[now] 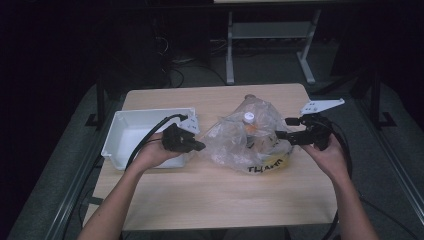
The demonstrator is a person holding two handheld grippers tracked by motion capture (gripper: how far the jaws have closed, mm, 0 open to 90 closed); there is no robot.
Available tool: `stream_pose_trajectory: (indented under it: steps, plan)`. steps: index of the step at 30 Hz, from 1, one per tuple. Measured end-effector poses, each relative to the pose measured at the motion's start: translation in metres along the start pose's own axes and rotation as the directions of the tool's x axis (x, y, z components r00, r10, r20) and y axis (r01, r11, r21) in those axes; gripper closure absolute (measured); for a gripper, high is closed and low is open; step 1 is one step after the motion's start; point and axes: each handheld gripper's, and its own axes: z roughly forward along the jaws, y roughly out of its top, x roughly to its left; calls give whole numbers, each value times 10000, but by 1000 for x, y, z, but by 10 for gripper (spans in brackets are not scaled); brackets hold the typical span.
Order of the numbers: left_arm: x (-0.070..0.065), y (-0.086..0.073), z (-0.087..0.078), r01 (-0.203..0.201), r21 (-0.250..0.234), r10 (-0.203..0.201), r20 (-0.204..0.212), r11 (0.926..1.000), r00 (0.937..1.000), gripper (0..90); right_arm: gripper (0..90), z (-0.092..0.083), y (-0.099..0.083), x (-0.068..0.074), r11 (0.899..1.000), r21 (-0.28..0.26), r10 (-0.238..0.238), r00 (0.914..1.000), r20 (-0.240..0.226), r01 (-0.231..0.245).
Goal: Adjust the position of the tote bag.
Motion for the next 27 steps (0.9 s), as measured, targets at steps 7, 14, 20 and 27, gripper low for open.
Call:
stream_pose_trajectory:
  steps: [7,14,20,27]
  plan:
    - [0,-2,6,-209,614,205,67,9979,9998,900,389,19,16,-1,9990,384,-236,9997,-95,240]
    - [-3,-9,14,-199,956,171,299,9952,9994,900,628,33,18,0,9950,953,-264,9994,-214,284]
    - [-4,-11,10,-47,677,19,412,9977,9991,897,892,35,19,4,9906,1224,-572,9976,-391,616]
    - [-4,-7,-12,532,-709,-488,631,9961,9968,633,898,25,21,12,9923,861,-844,9952,-497,885]
